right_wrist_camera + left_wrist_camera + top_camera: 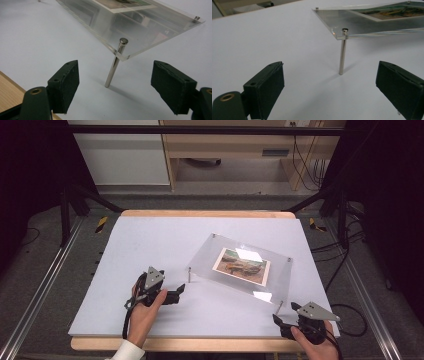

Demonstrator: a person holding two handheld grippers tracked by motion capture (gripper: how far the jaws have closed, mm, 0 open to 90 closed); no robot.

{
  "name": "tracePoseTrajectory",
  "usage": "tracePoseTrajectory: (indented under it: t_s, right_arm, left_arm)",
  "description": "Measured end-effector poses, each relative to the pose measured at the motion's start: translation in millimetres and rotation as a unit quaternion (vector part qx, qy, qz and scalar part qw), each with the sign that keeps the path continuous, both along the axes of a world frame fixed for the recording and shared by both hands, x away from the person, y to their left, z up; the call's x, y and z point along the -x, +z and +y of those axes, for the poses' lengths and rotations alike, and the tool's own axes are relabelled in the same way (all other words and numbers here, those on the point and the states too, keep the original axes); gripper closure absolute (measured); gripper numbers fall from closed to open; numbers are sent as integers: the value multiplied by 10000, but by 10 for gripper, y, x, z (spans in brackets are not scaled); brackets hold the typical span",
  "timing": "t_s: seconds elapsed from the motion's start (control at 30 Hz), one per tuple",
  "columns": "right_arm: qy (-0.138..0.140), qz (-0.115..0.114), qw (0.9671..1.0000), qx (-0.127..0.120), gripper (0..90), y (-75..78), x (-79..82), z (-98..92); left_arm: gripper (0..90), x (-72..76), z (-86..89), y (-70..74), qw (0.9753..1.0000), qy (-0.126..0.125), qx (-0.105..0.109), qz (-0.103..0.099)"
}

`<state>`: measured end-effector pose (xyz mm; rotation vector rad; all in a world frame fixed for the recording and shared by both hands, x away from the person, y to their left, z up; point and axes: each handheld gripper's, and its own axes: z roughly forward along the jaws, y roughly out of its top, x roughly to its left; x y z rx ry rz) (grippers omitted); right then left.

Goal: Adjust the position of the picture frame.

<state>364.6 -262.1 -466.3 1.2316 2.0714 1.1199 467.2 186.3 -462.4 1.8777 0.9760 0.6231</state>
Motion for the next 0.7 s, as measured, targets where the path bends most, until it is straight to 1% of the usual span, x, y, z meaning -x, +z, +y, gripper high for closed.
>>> tracePoseTrajectory:
  t_s: [0.1,0.13,0.23,0.3,0.37,0.4,0.43,0.47,0.5,0.53,0.6,0.7]
  right_arm:
    - [40,31,10000,13,240,-7,8,0]
    - [13,65,10000,31,247,-18,13,1]
    - [21,29,10000,36,253,-17,22,-3]
    - [-8,-37,10000,19,250,-9,38,-7]
    - [-12,-42,10000,2,246,-8,42,-4]
    - [2,-90,10000,27,244,-10,40,-5]
    - [-44,-150,9999,31,237,-11,44,4]
    - [-44,-150,9999,31,237,-11,44,4]
    - [-52,-216,9997,28,234,-7,49,13]
    - [-52,-216,9997,28,234,-7,49,13]
    - [-63,-286,9995,69,231,-11,51,21]
    - [-67,-292,9996,16,222,-13,51,20]
  left_arm:
    - [84,-2,11,2,10000,69,-23,-35]
    - [91,-1,29,7,9998,180,-40,-106]
    - [95,-1,44,11,9997,208,-25,-133]
    - [95,1,54,16,9996,231,-62,-172]
    - [95,1,54,15,9996,230,-69,-175]
    - [95,0,50,12,9996,220,-71,-166]
    - [95,1,47,9,9996,209,-78,-157]
    - [95,3,42,8,9996,200,-83,-154]
    - [94,10,29,13,9995,205,-112,-194]
    - [95,10,29,13,9995,205,-112,-194]
    - [95,11,20,25,9996,172,-98,-209]
    - [95,17,6,40,9996,133,-80,-220]
